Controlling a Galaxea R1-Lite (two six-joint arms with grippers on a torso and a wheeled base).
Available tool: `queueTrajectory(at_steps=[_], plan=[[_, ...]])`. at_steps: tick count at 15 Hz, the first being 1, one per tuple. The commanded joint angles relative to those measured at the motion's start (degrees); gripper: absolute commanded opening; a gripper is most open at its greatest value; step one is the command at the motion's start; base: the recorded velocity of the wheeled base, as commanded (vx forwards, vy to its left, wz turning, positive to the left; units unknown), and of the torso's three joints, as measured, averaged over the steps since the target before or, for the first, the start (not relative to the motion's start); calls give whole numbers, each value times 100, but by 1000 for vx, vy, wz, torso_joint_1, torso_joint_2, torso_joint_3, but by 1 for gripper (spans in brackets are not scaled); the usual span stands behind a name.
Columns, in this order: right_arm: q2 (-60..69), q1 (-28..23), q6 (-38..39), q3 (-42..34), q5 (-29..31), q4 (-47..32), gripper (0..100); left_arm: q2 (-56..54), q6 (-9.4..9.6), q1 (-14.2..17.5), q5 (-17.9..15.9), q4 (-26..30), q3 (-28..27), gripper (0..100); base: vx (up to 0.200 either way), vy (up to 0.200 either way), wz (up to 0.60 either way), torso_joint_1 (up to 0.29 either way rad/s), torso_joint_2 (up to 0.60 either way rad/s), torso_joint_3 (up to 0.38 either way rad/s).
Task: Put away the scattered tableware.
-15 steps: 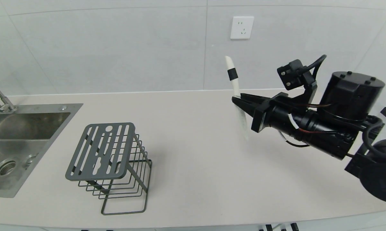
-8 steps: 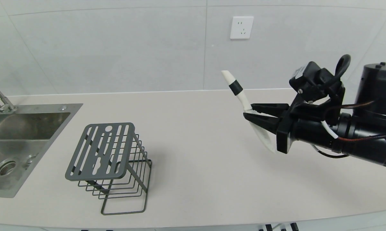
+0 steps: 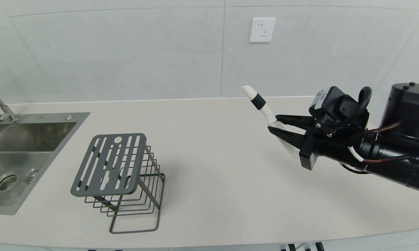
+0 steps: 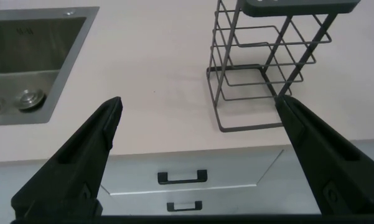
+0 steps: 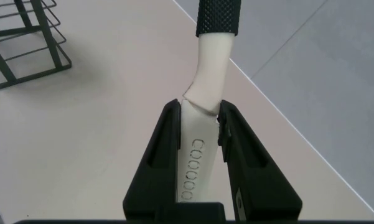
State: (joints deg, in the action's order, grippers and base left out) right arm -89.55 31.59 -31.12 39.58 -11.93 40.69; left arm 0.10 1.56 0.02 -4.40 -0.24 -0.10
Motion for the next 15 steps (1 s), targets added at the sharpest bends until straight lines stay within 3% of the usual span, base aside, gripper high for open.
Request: queueTrajectory(at_steps=[1, 2, 3, 4, 5, 6, 7, 8, 10, 12, 15], plan=[[-36, -91, 19, -30, -46, 114, 0, -1, 239, 6, 1, -433, 10, 100, 0, 0, 0, 0, 0, 0], [-10, -170, 36, -56, -37, 150, 0, 8, 266, 6, 1, -1435, 10, 100, 0, 0, 0, 0, 0, 0], [-1, -223, 36, -82, -46, 158, 0, -1, 239, 6, -17, -2032, 10, 100, 0, 0, 0, 0, 0, 0], [-1, -241, 36, -144, -46, 158, 0, -1, 152, -2, -52, -2208, 10, 100, 0, 0, 0, 0, 0, 0], [17, -232, 36, -232, -46, 167, 0, 8, -121, -2, -272, -2419, -69, 100, 0, 0, 0, 0, 0, 0], [34, -205, 36, -267, -46, 158, 0, 17, -367, -2, -562, -2401, -368, 100, 0, 0, 0, 0, 0, 0], [43, -197, 36, -267, -46, 167, 0, 78, -464, 6, -702, -2314, -667, 100, 0, 0, 0, 0, 0, 0], [52, -188, 36, -223, -46, 167, 0, 447, -472, 24, -984, -1936, -1388, 100, 0, 0, 0, 0, 0, 0], [105, -82, 36, -188, -46, 167, 0, 1212, -464, 15, -1678, -1856, -2205, 100, 0, 0, 0, 0, 0, 0], [219, 49, 36, -267, -46, 167, 0, 1801, -464, -20, -2346, -1856, -2592, 100, 0, 0, 0, 0, 0, 0], [254, 93, 54, -188, -28, 193, 0, 2680, -464, -11, -3357, -1883, -2732, 100, 0, 0, 0, 0, 0, 0]])
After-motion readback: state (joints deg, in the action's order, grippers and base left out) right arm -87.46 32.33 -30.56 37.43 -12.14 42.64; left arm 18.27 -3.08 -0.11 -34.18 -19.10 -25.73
